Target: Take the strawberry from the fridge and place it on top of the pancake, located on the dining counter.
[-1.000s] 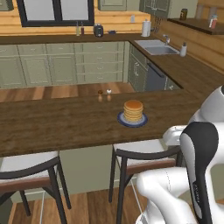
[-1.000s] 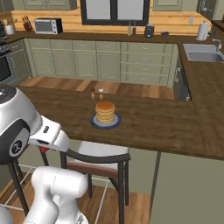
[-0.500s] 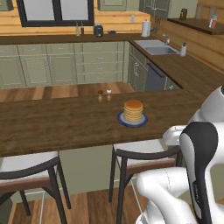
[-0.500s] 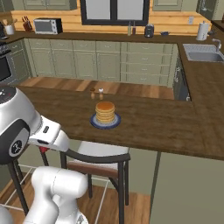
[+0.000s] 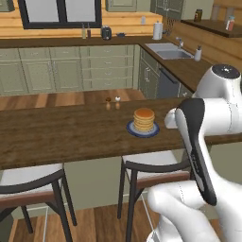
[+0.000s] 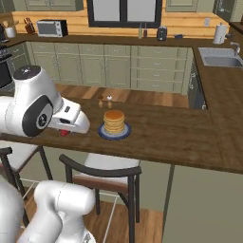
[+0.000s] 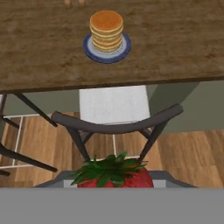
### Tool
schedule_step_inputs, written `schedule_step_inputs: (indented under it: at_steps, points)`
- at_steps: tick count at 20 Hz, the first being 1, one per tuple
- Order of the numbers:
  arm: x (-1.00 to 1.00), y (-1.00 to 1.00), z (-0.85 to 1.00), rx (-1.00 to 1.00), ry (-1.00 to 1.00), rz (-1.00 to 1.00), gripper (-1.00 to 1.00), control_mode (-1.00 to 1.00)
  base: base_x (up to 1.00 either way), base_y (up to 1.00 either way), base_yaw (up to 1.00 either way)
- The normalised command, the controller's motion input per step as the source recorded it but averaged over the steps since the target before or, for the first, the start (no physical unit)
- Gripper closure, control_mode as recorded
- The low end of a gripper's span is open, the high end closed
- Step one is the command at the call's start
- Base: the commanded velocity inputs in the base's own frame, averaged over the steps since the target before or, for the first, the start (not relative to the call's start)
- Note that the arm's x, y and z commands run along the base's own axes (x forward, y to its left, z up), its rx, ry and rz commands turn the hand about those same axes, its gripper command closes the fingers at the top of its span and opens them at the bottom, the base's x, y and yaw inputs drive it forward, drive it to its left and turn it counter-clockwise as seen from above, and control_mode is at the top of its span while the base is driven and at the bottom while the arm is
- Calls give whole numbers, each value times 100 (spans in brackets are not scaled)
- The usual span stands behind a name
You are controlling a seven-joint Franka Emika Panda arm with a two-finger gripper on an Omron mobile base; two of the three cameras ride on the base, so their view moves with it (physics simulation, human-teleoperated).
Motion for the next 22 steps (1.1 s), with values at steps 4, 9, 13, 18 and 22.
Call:
schedule_step_inputs:
  at_steps: [4, 9, 13, 18, 22]
  points:
    - [100, -38, -11, 0, 3, 0, 100, -100, 0, 0, 0]
    - [100, -6, 0, 0, 6, -1, 100, -100, 0, 0, 0]
    - [100, 0, 0, 0, 7, 0, 100, -100, 0, 0, 0]
    - [100, -2, -20, 2, 4, 0, 100, -100, 0, 0, 0]
    - [100, 0, -57, 0, 0, 0, 100, -100, 0, 0, 0]
